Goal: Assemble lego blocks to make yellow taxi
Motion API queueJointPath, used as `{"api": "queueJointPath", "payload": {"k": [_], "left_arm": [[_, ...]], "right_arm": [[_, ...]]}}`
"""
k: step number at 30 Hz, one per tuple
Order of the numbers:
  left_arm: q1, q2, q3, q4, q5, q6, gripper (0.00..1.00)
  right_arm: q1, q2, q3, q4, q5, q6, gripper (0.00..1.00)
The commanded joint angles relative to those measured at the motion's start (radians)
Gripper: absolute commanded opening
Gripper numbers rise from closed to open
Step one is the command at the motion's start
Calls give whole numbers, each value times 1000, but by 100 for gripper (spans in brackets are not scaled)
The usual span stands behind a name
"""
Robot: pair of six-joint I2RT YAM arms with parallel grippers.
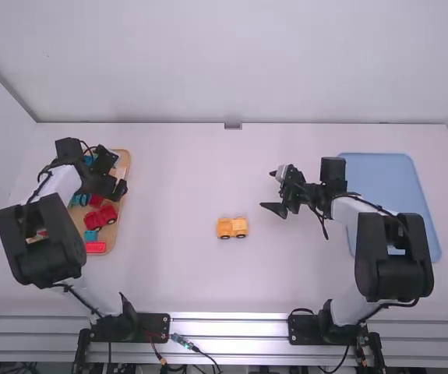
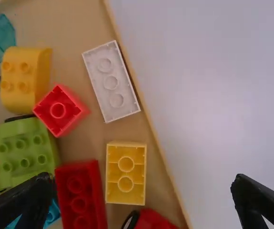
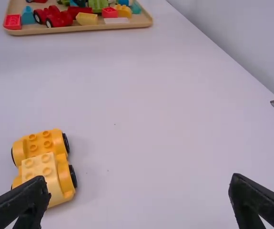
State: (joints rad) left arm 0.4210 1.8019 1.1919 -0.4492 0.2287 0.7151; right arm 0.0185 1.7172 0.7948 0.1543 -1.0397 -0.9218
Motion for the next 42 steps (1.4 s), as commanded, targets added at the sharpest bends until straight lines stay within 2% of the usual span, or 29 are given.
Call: {"api": "queueJointPath", "payload": {"k": [1,5,10,15,25,35,39,42], "left_arm": [[5,15,-4,-8,20,7,100],[6,15,10,-25,15,6,93],[44,15,22,-4,-6,-84,99],[89,15,21,-18,94,-61,99],[84,19,21,-56,150,27,99],[72,20,137,-163,146,7,99],[61,20,151,-205,91,-7,99],[63,23,134,-195,66,65,99]], "right_arm": [[-5,-16,23,-2,-7,2,99],[-5,-16,23,-3,-6,2,99],[-5,-16,23,-5,-7,2,99],[-5,-16,23,-5,-7,2,99],[1,-16,23,-5,-6,2,99],[24,-16,23,2,-2,-3,99],[42,-16,23,25,91,2,99],[65,-16,23,27,159,2,99]]}}
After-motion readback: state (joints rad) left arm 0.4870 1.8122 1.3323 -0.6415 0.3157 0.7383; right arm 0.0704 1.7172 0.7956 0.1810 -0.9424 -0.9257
